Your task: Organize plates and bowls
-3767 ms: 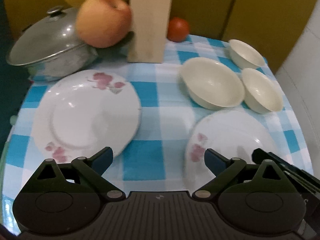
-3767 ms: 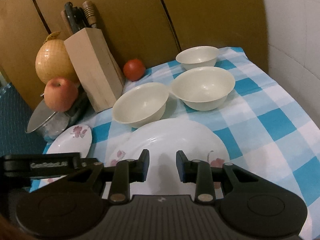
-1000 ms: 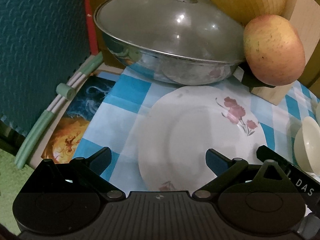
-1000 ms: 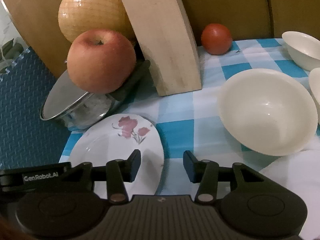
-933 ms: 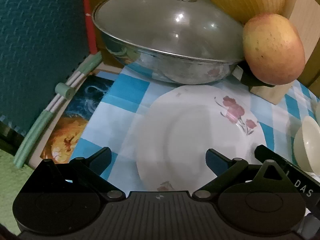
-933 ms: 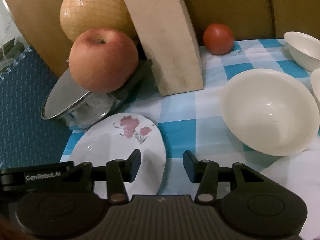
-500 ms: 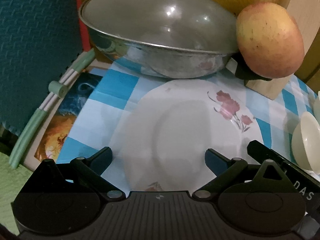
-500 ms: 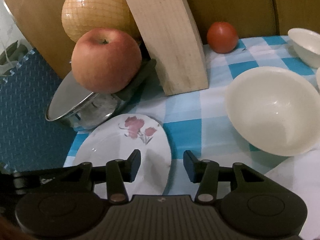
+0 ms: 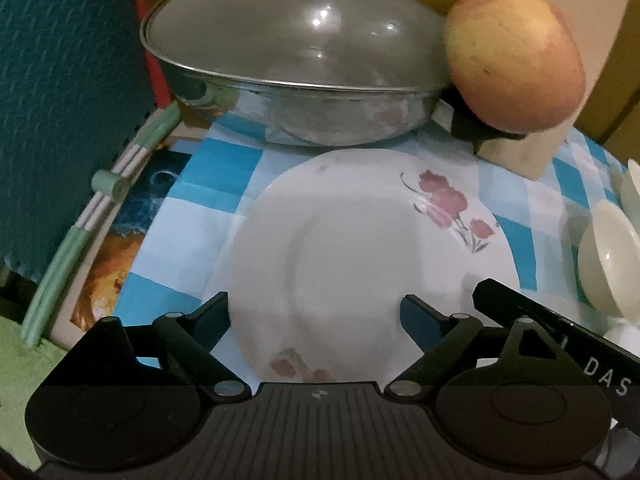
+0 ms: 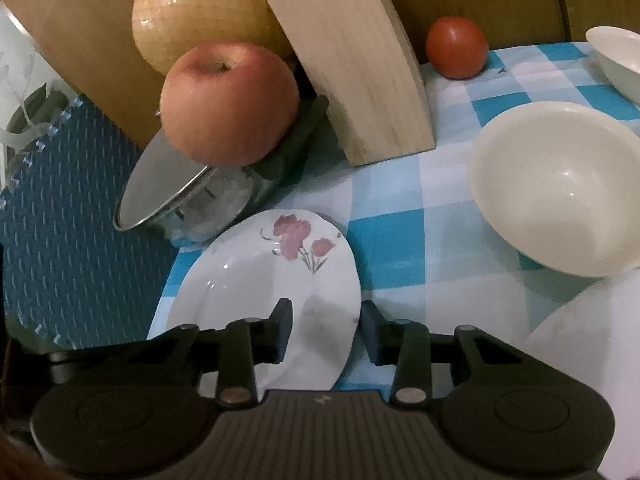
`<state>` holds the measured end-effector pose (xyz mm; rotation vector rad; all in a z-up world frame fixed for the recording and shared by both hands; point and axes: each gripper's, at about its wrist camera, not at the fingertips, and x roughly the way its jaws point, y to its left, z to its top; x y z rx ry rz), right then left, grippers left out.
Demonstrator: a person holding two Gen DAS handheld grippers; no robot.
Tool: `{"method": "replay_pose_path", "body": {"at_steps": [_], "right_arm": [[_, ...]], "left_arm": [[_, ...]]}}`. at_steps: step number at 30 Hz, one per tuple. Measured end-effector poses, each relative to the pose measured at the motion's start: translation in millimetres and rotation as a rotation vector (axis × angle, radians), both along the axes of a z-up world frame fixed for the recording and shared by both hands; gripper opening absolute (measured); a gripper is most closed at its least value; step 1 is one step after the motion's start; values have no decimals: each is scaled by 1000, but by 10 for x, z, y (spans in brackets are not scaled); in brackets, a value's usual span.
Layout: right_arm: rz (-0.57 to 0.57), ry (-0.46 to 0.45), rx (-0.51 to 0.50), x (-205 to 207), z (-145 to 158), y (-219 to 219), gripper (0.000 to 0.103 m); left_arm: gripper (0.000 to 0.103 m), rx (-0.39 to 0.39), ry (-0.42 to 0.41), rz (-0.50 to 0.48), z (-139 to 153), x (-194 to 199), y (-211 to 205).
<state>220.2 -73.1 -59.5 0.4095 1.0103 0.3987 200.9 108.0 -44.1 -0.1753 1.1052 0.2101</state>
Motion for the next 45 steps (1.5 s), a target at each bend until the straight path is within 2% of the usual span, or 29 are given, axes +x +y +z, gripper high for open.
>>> {"method": "replay_pose_path", "body": {"at_steps": [4,10,18,22,27,32,37,45], "right_arm": [[9,15,-4,-81,14,-4,35],[89,-4,-65,-377,66,78,34],[85,44,-33,-415,77,-4,34],[50,21,-24,-361,73,-7,34],[21,25,-15,-290,39,-52,35],[58,20,-12,-302,33,13,35],[80,-16,-58,-340,41,84,34],[68,3,-47,-345,38,53,30]], "left_arm": [[93,15,9,-13,10,-70,-8],[95,6,23,-20,14,-229,51],[95,-84,20,-29,65,-451,191],[98,-52,-13,-19,117,-418,185],[97,4,21,-31,21,-341,98],[95,-2,19,-26,19,-344,124],[93,15,8,-49,23,-365,80],[91,22,11,-45,29,-378,69]]}}
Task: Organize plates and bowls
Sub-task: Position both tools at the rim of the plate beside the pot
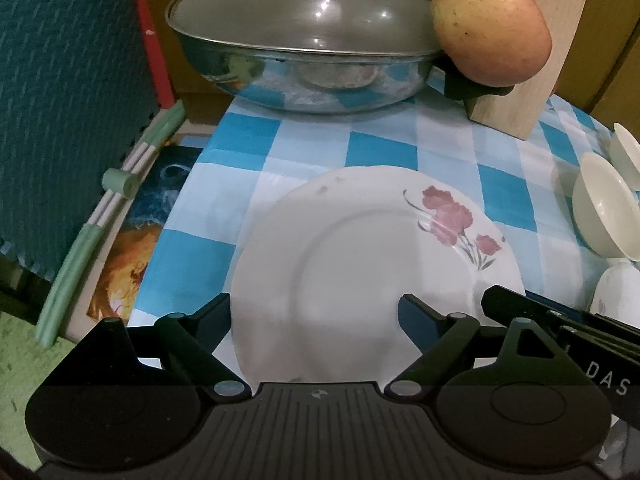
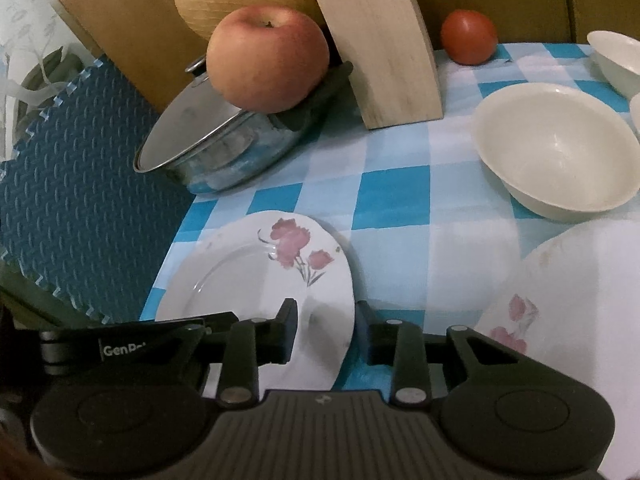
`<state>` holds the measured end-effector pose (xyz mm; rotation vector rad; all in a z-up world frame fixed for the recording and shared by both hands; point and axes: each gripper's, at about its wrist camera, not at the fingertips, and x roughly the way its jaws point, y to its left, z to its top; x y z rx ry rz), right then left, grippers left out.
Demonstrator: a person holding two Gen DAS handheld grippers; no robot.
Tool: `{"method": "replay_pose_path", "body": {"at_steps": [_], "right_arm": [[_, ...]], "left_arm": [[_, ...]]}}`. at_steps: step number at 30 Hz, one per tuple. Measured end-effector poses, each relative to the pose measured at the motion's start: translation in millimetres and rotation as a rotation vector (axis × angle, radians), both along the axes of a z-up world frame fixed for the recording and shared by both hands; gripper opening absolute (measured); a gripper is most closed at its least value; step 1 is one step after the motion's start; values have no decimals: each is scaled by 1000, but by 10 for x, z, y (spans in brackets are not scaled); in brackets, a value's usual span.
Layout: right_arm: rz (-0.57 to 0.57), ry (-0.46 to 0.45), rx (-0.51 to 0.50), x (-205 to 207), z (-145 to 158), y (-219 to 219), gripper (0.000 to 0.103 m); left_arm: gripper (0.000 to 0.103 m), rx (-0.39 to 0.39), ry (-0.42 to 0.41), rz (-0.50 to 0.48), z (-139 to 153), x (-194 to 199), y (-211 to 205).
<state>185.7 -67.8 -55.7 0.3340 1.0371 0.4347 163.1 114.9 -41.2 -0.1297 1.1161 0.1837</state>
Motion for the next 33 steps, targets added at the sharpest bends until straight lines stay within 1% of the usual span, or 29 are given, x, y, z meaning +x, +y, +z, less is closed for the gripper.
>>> {"method": "replay_pose_path", "body": {"at_steps": [3,12,33], "right_arm": [[0,3,2,-8,9,-12,30],[-4,-16,10,-27,78,-20,30],[-11,-48,7,-73,158,-46,30]], "left_arm": [[88,2,3,13,19,-17,13],[88,4,-21,18,87,-61,18],[88,-7,-44,18,135,-85,9]]}}
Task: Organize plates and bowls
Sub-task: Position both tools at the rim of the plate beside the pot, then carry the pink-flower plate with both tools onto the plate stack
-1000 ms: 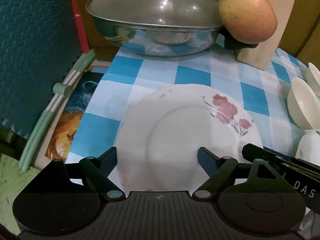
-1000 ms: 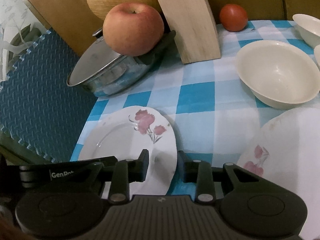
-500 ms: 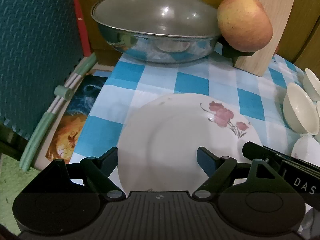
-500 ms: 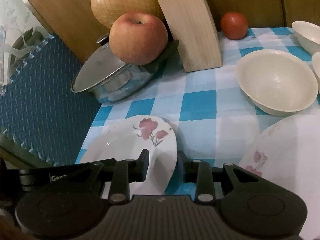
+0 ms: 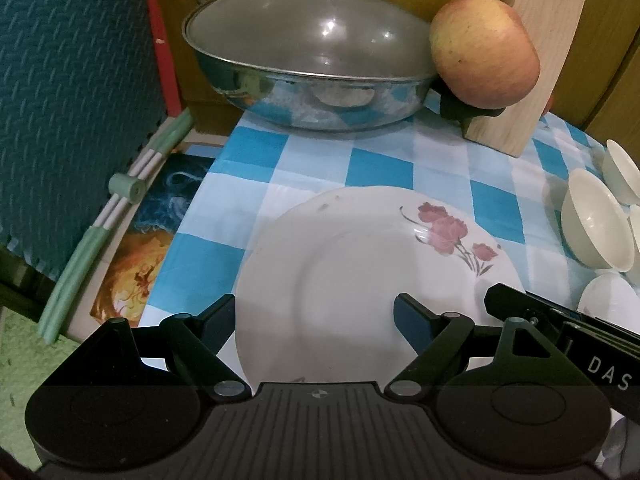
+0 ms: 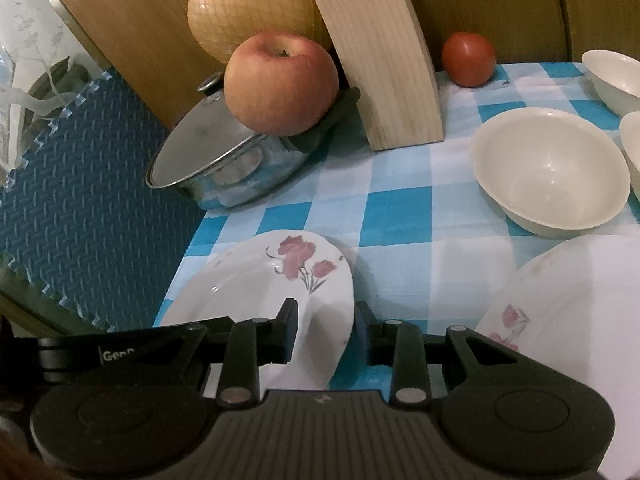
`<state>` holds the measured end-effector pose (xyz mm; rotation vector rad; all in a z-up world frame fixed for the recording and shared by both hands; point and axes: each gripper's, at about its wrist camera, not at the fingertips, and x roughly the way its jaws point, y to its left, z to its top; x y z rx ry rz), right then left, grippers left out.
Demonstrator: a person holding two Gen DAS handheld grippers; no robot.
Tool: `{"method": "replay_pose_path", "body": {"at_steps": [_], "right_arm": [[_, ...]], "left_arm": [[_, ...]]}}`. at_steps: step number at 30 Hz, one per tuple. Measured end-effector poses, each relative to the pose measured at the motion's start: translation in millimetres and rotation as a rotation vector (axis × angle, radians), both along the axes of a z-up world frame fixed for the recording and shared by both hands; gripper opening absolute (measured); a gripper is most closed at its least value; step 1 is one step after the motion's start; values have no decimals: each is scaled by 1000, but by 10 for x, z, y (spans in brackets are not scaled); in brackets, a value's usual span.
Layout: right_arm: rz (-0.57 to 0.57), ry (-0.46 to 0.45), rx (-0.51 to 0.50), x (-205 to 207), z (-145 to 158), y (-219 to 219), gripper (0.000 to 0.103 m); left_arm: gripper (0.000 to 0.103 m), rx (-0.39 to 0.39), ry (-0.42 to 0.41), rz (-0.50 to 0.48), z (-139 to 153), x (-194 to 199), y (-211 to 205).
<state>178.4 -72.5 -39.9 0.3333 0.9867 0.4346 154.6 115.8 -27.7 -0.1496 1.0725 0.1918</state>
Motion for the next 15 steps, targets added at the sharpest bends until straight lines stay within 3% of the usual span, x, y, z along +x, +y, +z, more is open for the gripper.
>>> {"method": "replay_pose_path", "body": {"at_steps": [15], "right_arm": [[-13,-22,1,-59,106,-73,30]], "left_arm": [[89,-2,-28,-6,69,-26,-55]]}}
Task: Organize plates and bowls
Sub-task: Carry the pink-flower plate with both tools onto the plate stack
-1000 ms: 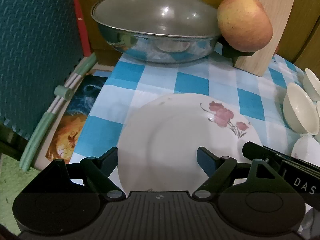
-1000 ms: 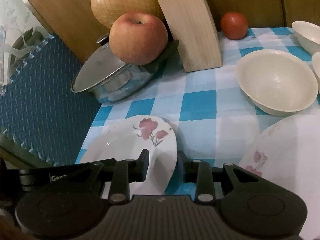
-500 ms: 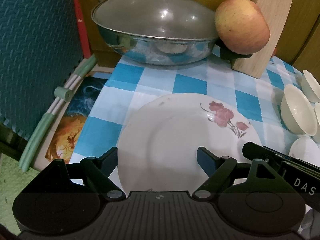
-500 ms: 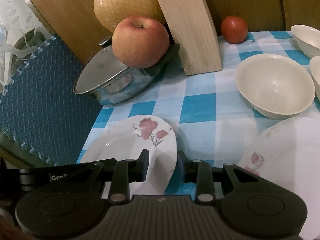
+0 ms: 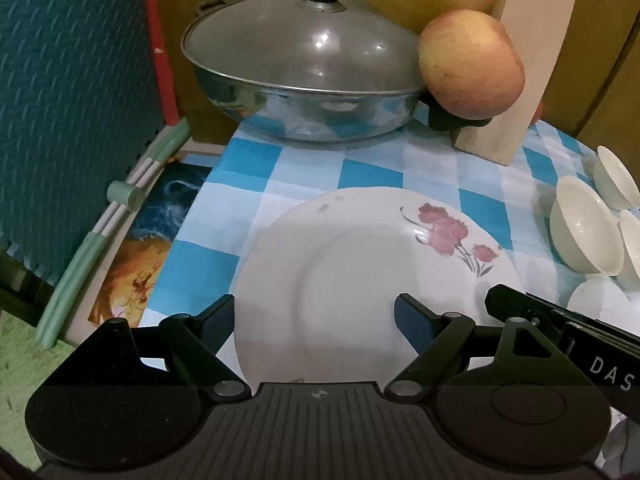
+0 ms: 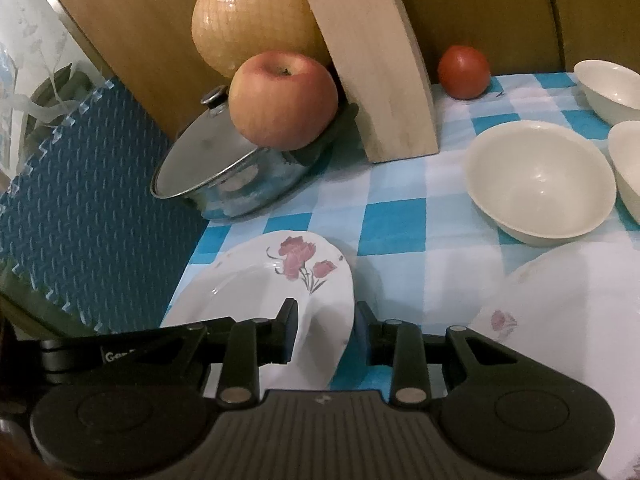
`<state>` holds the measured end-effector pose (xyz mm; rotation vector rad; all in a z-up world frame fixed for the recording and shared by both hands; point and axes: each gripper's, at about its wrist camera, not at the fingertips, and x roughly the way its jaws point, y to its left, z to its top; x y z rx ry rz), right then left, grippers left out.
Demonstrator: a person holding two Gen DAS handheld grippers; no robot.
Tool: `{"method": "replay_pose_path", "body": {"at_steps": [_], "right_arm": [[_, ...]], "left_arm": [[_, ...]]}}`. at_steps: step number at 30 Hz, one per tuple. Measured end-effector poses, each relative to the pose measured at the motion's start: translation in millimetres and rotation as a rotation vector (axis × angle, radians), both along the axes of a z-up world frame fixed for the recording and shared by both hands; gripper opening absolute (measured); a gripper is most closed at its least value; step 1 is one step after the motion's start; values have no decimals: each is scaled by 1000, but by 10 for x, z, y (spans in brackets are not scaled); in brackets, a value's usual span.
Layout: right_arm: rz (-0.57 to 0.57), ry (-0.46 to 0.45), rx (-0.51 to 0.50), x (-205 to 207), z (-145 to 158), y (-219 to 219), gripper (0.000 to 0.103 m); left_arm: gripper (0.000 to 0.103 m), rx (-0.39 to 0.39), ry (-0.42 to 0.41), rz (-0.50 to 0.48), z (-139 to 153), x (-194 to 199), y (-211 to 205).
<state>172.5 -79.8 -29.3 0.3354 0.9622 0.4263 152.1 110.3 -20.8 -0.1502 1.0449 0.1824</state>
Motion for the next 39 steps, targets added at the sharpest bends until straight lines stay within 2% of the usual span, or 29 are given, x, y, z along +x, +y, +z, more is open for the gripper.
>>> {"method": "replay_pose_path", "body": {"at_steps": [19,39], "right_arm": [[-88,-33,-29,-280,185,-498,30],[-192,-24,-66,-684,310,-1121,30]], "left_arm": [[90,-20,-38,-107,103,-79,-460],[92,-26,-47,-257,93,-201,-1104]]}}
